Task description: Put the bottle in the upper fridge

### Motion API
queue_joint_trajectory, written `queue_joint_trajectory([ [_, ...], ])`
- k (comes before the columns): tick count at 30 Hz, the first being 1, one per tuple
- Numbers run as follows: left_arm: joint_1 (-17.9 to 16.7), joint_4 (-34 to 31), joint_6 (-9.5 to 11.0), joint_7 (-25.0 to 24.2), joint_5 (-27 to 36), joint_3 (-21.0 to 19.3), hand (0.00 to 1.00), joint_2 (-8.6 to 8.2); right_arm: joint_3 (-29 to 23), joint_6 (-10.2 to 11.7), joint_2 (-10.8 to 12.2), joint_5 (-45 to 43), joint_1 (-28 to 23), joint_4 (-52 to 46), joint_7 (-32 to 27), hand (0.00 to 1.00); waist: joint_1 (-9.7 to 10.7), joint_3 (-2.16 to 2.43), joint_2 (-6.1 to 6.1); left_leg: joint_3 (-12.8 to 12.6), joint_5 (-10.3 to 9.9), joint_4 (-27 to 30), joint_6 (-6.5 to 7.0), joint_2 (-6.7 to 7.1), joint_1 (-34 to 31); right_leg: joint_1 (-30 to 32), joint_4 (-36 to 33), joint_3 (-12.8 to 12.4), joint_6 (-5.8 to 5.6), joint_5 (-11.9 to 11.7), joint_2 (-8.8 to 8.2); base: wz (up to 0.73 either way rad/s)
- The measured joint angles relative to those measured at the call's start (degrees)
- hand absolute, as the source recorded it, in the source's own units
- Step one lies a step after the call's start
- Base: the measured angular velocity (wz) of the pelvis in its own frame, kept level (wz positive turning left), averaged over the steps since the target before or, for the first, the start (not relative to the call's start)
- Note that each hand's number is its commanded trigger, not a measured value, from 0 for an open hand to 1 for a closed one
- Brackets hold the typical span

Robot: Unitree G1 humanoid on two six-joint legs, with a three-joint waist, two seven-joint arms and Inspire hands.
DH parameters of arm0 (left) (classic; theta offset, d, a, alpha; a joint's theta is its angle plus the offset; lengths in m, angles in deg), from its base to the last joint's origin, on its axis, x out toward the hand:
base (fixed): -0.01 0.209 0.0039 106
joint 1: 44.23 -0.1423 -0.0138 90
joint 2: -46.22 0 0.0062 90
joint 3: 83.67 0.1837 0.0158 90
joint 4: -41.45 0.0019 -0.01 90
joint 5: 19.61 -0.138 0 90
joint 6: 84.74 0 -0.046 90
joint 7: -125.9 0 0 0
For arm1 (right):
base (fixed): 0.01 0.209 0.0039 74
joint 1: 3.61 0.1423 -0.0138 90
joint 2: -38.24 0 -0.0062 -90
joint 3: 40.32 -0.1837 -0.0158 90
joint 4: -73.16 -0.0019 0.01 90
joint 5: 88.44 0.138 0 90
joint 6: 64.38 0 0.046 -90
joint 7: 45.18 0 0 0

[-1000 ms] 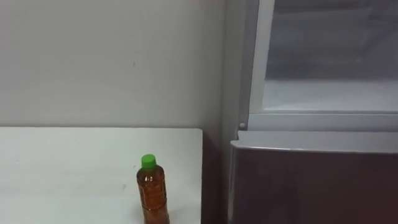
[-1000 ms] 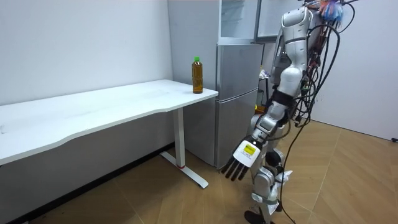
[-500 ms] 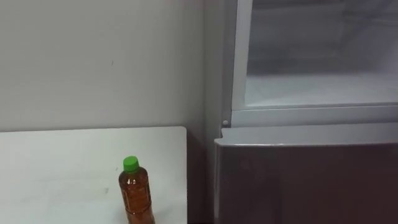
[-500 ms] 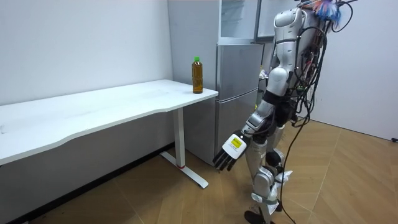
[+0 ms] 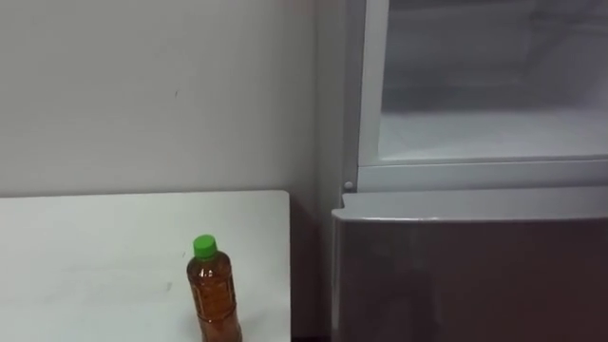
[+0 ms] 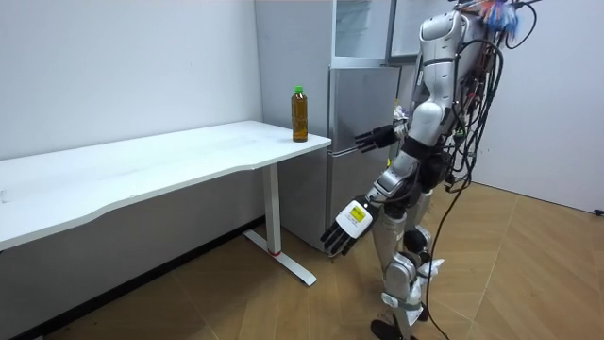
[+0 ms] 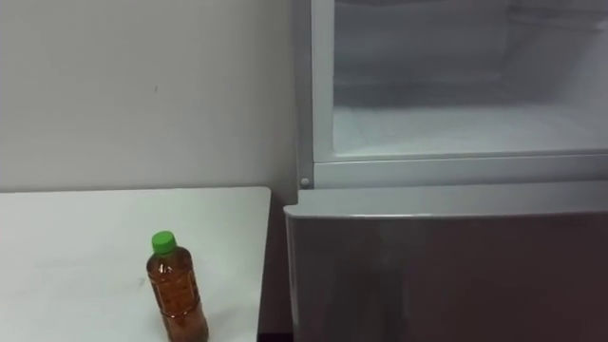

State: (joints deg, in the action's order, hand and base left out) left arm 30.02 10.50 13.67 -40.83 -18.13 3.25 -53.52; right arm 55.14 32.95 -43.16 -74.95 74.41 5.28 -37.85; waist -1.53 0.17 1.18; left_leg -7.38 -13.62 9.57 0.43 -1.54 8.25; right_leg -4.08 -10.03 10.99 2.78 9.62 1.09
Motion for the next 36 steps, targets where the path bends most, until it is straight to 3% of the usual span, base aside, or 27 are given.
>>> queue_joint_trajectory([
  [6,-0.2,0.0,0.2,-2.0,0.0,-0.1,0.00,0.32,0.1,-2.1,0.0,0.1,-1.0,-4.8,1.6,0.00,-0.6,-0.04,-0.17,-0.3,0.0,0.0,0.03,-0.01,-0.8,0.3,0.2,-0.1,-0.05,-0.5,0.05,-0.03],
  [9,-0.4,0.7,0.2,-2.8,0.0,0.0,0.00,0.46,0.5,-3.9,-0.1,0.2,-1.1,-8.3,1.7,0.00,-1.2,-0.38,-0.78,-0.5,0.0,-0.1,0.04,-0.06,-1.4,1.2,-0.1,-0.3,0.13,-0.8,0.10,-0.14],
  [13,-0.8,1.1,0.1,-2.7,-0.9,1.3,0.00,1.33,2.5,-7.5,-3.5,0.0,-2.0,-14.9,1.8,0.00,-3.2,-0.57,-1.23,-1.6,0.0,0.0,0.04,-0.21,-1.7,2.3,-0.7,-1.5,0.29,-0.9,0.34,-0.17],
  [17,-1.3,0.9,-1.4,-2.6,-3.2,1.6,0.00,1.77,3.3,-10.1,-5.8,-0.1,-2.1,-20.4,3.6,0.00,-3.5,-0.56,-1.28,-1.7,0.0,0.1,0.04,-0.29,-1.7,2.3,-0.8,-1.6,0.36,-0.9,0.41,-0.02],
  [22,0.0,0.7,-2.2,-2.6,-4.9,2.4,0.00,1.79,4.0,-10.6,-5.9,-0.3,-1.0,-25.5,6.4,0.00,-4.6,-0.52,-1.36,-1.8,0.0,0.1,-0.04,-0.58,-1.7,2.2,-0.8,-1.8,0.70,-1.1,0.67,-0.01],
  [30,-0.3,0.9,-2.9,-2.7,-7.3,2.2,0.00,3.25,4.3,-11.1,-6.5,-0.3,1.6,-29.7,8.0,0.00,-6.7,-0.54,-2.33,-1.8,0.4,0.2,-0.56,-0.87,-1.7,2.0,-0.7,-1.5,1.14,-1.4,0.87,0.00],
  [32,-0.6,1.3,-3.1,-2.9,-8.0,2.1,0.00,3.44,4.3,-11.0,-6.1,0.2,5.8,-30.7,8.4,0.00,-6.7,-0.52,-2.49,-1.7,0.5,0.3,-0.60,-0.88,-1.5,1.9,-0.6,-1.5,1.22,-1.5,0.89,0.00],
  [33,-0.6,1.3,-3.1,-3.0,-8.3,2.0,0.00,3.44,4.3,-10.8,-5.8,0.6,7.2,-31.2,8.4,0.00,-6.7,-0.53,-2.51,-1.7,0.5,0.3,-0.60,-0.88,-1.5,1.8,-0.6,-1.4,1.23,-1.5,0.87,0.06],
  [36,-0.6,1.3,-3.1,-3.9,-8.6,0.9,0.00,3.66,4.3,-6.1,-5.1,5.6,14.8,-32.0,8.2,0.00,-6.6,-0.77,-3.14,-0.3,0.4,0.9,-0.59,-0.82,-0.8,-0.1,1.0,0.0,1.10,-1.5,0.77,0.27],
])
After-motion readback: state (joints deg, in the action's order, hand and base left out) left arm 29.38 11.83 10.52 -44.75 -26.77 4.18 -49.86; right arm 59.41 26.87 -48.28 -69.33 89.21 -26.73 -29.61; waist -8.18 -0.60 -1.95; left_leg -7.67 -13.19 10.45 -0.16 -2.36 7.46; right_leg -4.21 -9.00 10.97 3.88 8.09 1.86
